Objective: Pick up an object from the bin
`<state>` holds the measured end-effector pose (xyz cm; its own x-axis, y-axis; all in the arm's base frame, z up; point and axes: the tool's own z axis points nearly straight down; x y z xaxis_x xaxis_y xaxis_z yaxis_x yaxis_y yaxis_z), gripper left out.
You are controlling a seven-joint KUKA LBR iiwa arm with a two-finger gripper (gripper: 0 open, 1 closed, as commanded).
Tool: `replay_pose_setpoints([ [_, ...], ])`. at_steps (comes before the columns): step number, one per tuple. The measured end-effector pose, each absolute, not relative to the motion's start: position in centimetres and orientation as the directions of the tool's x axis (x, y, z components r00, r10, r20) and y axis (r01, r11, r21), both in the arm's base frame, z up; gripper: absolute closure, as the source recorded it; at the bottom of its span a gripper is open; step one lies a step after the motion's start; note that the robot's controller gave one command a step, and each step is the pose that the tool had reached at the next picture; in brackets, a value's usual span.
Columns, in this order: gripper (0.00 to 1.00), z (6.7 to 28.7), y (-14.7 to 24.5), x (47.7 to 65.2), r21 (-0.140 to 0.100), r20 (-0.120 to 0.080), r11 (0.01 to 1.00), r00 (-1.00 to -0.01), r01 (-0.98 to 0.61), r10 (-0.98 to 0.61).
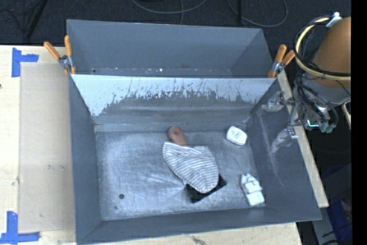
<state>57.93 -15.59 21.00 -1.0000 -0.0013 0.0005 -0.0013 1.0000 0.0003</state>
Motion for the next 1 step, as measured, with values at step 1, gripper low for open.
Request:
replay_pose_setpoints([
  [1,0.0,21.0,-15.54,57.94,0.001,0.0,1.0,-1.0,-0.002,-0.002],
])
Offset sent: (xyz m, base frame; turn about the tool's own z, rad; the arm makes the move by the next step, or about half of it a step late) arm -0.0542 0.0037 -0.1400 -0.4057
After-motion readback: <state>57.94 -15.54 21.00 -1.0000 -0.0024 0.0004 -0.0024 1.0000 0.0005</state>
